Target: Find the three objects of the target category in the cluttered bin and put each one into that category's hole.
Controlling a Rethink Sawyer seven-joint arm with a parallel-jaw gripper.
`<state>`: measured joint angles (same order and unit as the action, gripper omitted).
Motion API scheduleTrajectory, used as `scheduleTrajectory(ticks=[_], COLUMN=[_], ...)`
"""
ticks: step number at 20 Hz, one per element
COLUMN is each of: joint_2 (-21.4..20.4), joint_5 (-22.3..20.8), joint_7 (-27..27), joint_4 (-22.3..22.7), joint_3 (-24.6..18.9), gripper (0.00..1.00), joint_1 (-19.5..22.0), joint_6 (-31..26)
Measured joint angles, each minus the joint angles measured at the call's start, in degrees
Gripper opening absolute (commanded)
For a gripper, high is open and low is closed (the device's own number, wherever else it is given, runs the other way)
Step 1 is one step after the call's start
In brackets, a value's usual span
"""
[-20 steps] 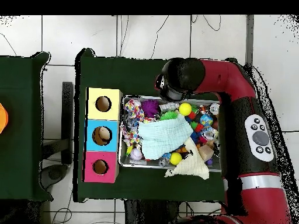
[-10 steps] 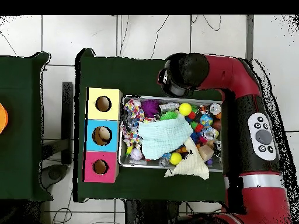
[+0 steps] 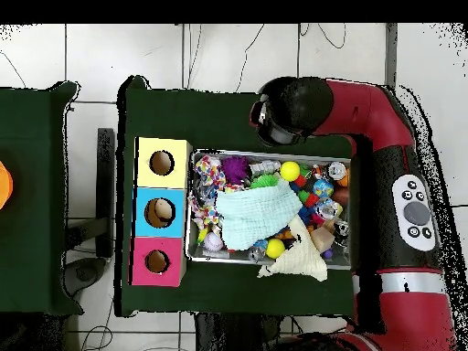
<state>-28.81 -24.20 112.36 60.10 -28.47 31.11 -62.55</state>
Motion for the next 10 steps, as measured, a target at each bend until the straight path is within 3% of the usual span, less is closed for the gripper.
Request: scheduleTrajectory(ticks=[10], joint_2=[2.41], joint_5=[-0.18], joint_7=[0.0], joint_4=[-3.2], joint_3=[0.0], gripper=[1.0], joint_1=[-1.17], joint_6=[0.0])
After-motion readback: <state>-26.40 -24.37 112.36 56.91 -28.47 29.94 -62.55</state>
